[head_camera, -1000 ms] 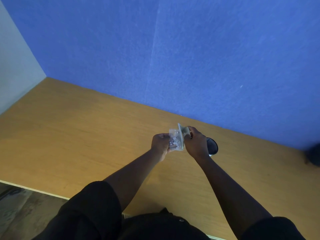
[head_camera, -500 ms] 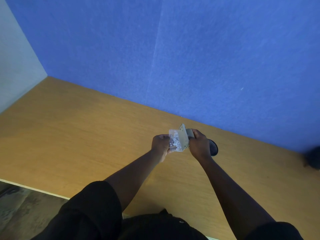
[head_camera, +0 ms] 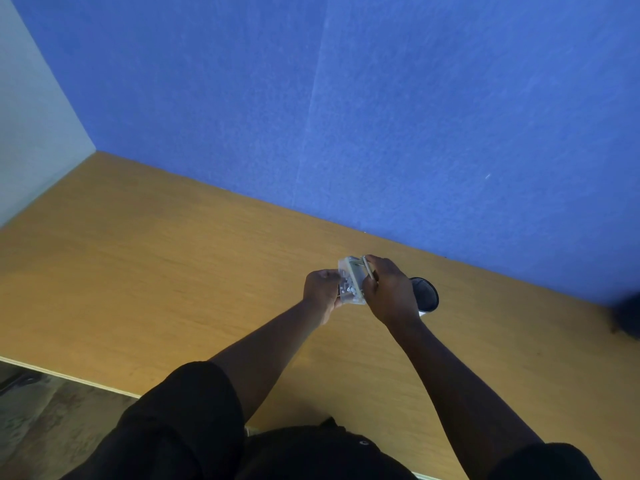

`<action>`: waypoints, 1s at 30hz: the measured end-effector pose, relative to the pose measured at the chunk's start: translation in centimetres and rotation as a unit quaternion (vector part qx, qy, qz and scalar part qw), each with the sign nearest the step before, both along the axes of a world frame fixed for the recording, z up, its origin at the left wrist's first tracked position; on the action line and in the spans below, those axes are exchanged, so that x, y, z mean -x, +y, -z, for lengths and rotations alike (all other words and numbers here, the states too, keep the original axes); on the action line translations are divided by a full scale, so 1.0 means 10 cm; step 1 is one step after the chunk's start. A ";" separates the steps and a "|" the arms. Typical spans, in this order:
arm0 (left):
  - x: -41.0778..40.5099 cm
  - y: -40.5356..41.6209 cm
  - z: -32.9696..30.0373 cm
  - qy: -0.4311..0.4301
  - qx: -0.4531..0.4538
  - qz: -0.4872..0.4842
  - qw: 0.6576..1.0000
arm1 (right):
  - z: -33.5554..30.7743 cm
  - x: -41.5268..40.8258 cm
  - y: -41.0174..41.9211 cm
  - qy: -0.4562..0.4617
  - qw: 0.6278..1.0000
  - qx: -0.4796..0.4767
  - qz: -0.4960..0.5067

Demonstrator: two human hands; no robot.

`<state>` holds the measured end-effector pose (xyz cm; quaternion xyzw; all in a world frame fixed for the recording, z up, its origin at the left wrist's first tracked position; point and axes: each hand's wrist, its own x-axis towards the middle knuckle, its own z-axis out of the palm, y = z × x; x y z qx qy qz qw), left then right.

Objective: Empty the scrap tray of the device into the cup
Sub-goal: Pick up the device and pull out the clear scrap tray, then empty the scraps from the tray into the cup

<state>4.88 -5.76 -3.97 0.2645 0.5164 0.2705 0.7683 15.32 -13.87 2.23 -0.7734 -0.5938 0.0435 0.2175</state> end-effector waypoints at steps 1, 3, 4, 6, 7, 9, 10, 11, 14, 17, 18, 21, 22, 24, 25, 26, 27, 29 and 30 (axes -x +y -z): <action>0.00 0.00 0.00 0.001 0.001 0.000 1.000 | 0.01 0.01 0.00 -0.009 1.000 -0.006 -0.003; 0.01 0.01 0.00 0.004 0.004 -0.003 1.000 | 0.05 0.01 0.00 -0.012 1.000 -0.022 -0.001; 0.02 0.02 0.01 0.007 0.006 -0.007 1.000 | 0.07 0.00 0.01 -0.006 1.000 -0.027 0.007; 0.05 0.04 0.01 0.016 0.010 -0.018 1.000 | 0.10 -0.02 0.03 0.028 0.998 -0.031 0.045; 0.07 0.05 0.01 0.020 0.012 -0.020 1.000 | 0.13 -0.04 0.03 0.057 0.995 -0.031 0.074; 0.13 0.08 0.03 0.027 0.016 -0.020 0.999 | 0.19 -0.07 0.04 0.116 0.983 -0.028 0.142; 0.16 0.10 0.04 0.032 0.019 -0.020 0.999 | 0.22 -0.10 0.03 0.138 0.975 -0.024 0.172; 0.19 0.12 0.04 0.037 0.021 -0.021 0.999 | 0.27 -0.13 0.03 0.153 0.969 -0.017 0.194; 0.26 0.20 0.08 0.051 0.023 -0.023 0.998 | 0.44 -0.18 -0.01 0.157 0.964 0.024 0.211; 0.32 0.26 0.14 0.065 0.025 -0.021 0.997 | 0.64 -0.13 -0.02 0.121 0.970 0.091 0.192; 0.34 0.27 0.14 0.066 0.024 -0.015 0.997 | 0.71 -0.11 -0.04 0.103 0.973 0.103 0.179; 0.48 0.32 0.19 0.076 0.013 0.006 0.997 | 0.93 0.09 -0.02 0.023 0.984 0.126 0.125; 0.49 0.32 0.18 0.079 0.014 0.010 0.997 | 0.99 0.12 -0.02 -0.010 0.984 0.143 0.104; 0.57 0.40 0.19 0.105 0.007 0.015 0.994 | 1.15 0.24 0.04 -0.048 0.981 0.173 0.071; 0.61 0.43 0.20 0.108 0.010 0.022 0.994 | 1.18 0.29 0.03 -0.063 0.977 0.193 0.058; 0.61 0.43 0.20 0.108 0.010 0.029 0.994 | 1.21 0.29 0.01 -0.078 0.976 0.194 0.060; 0.59 0.42 0.20 0.104 0.007 0.035 0.994 | 1.22 0.27 -0.01 -0.093 0.976 0.188 0.061; 0.55 0.41 0.18 0.103 -0.002 0.053 0.993 | 1.24 0.24 -0.04 -0.119 0.973 0.189 0.066; 0.55 0.42 0.19 0.106 -0.004 0.062 0.992 | 1.26 0.26 -0.03 -0.126 0.970 0.195 0.068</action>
